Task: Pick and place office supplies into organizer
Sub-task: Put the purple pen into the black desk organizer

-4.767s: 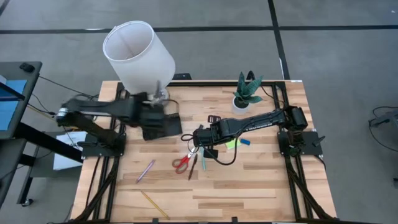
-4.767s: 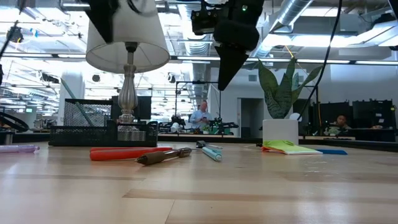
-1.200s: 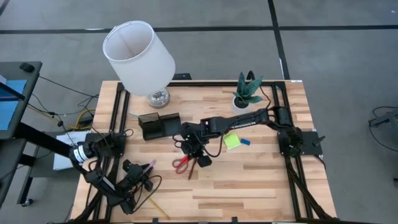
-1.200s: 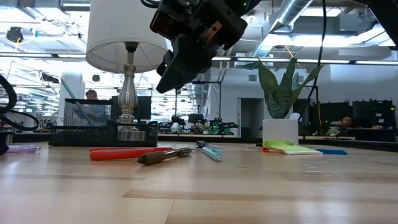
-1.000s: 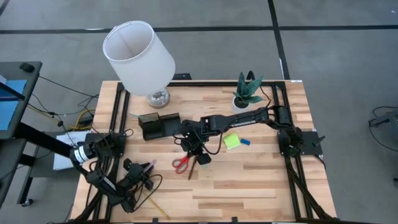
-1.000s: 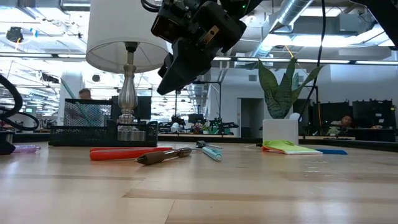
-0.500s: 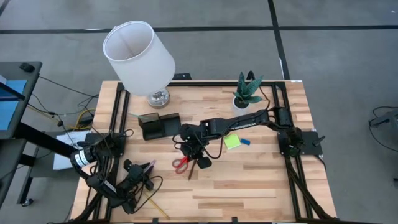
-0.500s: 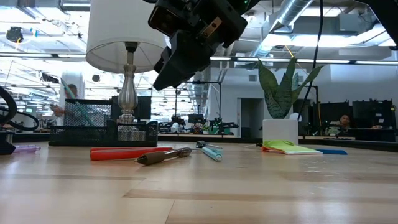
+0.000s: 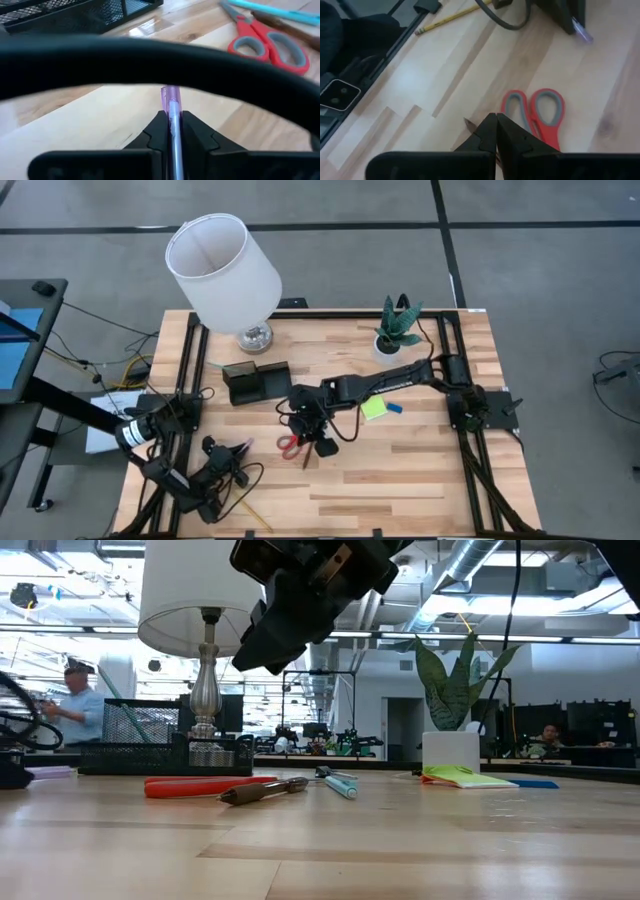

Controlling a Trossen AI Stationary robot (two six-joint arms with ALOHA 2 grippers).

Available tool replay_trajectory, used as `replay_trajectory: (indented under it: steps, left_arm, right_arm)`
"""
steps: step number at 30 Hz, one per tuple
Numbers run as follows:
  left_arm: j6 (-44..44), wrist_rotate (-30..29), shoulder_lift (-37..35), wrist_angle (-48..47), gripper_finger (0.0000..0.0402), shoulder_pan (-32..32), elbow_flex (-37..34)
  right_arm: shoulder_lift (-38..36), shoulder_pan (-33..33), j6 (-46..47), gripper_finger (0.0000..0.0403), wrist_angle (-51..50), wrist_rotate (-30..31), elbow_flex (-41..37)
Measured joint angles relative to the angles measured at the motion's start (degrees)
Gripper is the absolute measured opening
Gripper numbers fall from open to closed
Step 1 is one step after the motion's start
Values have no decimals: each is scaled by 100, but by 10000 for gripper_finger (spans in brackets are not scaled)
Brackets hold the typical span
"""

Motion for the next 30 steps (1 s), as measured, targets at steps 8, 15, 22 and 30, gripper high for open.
replay_trajectory:
  steps: [8, 15, 22, 30]
  left_arm:
    - [178, -678, -1181, -1694, 22, 578, 12]
    - [1127, -892, -2992, -3604, 22, 1169, 29]
    - [4084, 149, -5562, -3587, 22, 2430, 120]
    - [7575, 2232, -7247, -2705, 22, 4347, 469]
  right_arm:
    - [0, 190, 619, 1, 510, 3, 1]
    - [0, 328, 1003, 1, 622, 16, 1]
    - [113, 428, 716, 1, 742, 20, -1]
    - [260, 382, 746, 1, 777, 23, -2]
